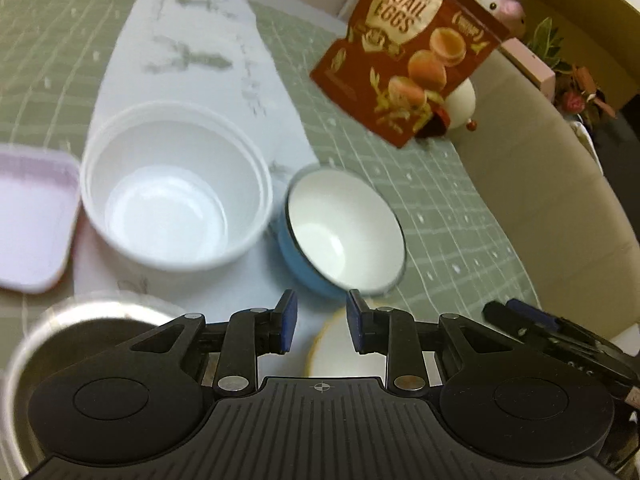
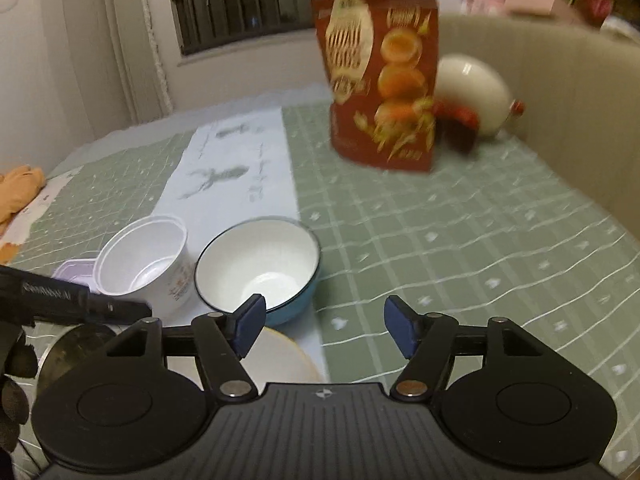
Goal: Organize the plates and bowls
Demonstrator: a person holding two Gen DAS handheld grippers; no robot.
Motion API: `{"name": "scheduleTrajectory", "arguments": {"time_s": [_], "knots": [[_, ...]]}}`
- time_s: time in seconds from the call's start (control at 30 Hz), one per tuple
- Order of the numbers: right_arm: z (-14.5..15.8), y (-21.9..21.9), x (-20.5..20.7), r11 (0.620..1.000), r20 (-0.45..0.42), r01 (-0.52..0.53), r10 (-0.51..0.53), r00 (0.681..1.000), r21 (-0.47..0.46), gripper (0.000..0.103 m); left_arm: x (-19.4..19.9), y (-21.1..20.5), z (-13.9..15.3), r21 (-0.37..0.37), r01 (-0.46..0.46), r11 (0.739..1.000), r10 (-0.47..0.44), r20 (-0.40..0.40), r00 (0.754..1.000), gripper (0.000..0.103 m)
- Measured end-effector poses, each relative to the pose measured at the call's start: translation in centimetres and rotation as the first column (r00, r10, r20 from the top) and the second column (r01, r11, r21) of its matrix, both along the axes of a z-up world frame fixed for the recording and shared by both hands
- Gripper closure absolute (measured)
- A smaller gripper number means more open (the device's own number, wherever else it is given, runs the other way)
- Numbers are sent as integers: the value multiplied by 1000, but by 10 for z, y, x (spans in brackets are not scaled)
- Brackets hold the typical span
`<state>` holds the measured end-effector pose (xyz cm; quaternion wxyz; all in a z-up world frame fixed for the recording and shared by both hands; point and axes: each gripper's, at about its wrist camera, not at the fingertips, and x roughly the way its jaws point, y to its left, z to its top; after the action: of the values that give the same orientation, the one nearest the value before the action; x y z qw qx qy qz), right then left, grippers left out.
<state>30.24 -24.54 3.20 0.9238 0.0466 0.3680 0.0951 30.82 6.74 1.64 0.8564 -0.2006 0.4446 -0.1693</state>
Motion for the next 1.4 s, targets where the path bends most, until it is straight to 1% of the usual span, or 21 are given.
{"name": "scheduleTrajectory", "arguments": {"time_s": [0.07, 0.1, 0.17, 0.23, 0.3, 0.33, 0.4, 0.47, 0.53, 0.63, 0.7, 0.77, 0.83, 0.9, 0.93, 1.0, 1.07, 1.13, 1.17, 1.27, 1.4], "knots": [[-2, 5, 15, 1000, -30, -10, 9, 999, -14, 37, 7, 1, 0, 14, -2, 1000, 2, 20, 1000, 74], [-3, 5, 22, 999, -32, -4, 3, 999, -33, 37, 10, 2, -3, 3, 0, 1000, 0, 25, 1000, 74], [-6, 8, 34, 996, -27, 13, -16, 1000, -86, 37, 14, 8, -13, -43, -6, 999, 7, 19, 1000, 74], [-11, 15, 43, 984, -26, 36, -41, 999, -176, 37, 22, 11, -20, -70, -10, 997, 10, -4, 1000, 74], [-16, 20, 53, 968, -22, 40, -47, 999, -248, 37, 26, 13, -20, -110, -21, 994, 23, 19, 1000, 74], [-17, 22, 58, 965, -24, 37, -45, 999, -260, 37, 26, 14, -19, -118, -23, 993, 27, 30, 999, 74], [-16, 21, 67, 973, -43, 32, -42, 998, -227, 33, 28, 17, -20, -129, -43, 991, 47, 34, 998, 74], [-14, 19, 75, 990, -67, 21, -31, 997, -142, 21, 29, 18, -22, -127, -65, 990, 70, 36, 997, 74], [-15, 20, 81, 996, -75, 18, -24, 997, -82, 21, 32, 15, -27, -118, -64, 991, 67, 19, 998, 74], [-21, 23, 94, 998, -92, 10, -15, 996, -54, 21, 35, 11, -35, -128, -65, 990, 66, 8, 998, 74], [-25, 22, 101, 999, -111, -3, 0, 994, -33, 21, 37, 9, -37, -127, -69, 990, 67, -20, 998, 74], [-28, 19, 107, 999, -130, -42, 42, 991, -3, 21, 41, 6, -38, -124, -76, 989, 70, -50, 996, 74], [-32, 16, 116, 997, -159, -75, 79, 984, 36, 21, 46, 0, -34, -99, -84, 992, 79, -58, 995, 74], [-38, 13, 124, 995, -193, -68, 81, 978, 75, 21, 53, -7, -32, -67, -103, 992, 99, -61, 993, 74], [-43, 14, 128, 994, -217, -69, 87, 972, 88, 23, 57, -11, -33, -48, -115, 992, 111, -80, 991, 74], [-56, 16, 137, 993, -259, -63, 87, 962, 99, 32, 65, -19, -35, -18, -122, 992, 119, -107, 987, 74], [-69, 17, 147, 991, -297, -59, 93, 950, 121, 42, 70, -28, -36, 21, -114, 993, 116, -107, 987, 74], [-83, 18, 156, 988, -335, -50, 98, 937, 149, 46, 79, -36, -40, 62, -106, 992, 112, -117, 987, 74], [-89, 19, 160, 986, -353, -49, 102, 930, 157, 52, 83, -40, -43, 78, -103, 992, 113, -126, 986, 73], [-104, 24, 170, 982, -396, -57, 125, 910, 178, 61, 92, -48, -48, 130, -100, 986, 118, -134, 984, 73], [-120, 28, 178, 968, -445, -70, 174, 879, 240, 63, 103, -56, -52, 160, -88, 983, 111, -137, 984, 73]]}}
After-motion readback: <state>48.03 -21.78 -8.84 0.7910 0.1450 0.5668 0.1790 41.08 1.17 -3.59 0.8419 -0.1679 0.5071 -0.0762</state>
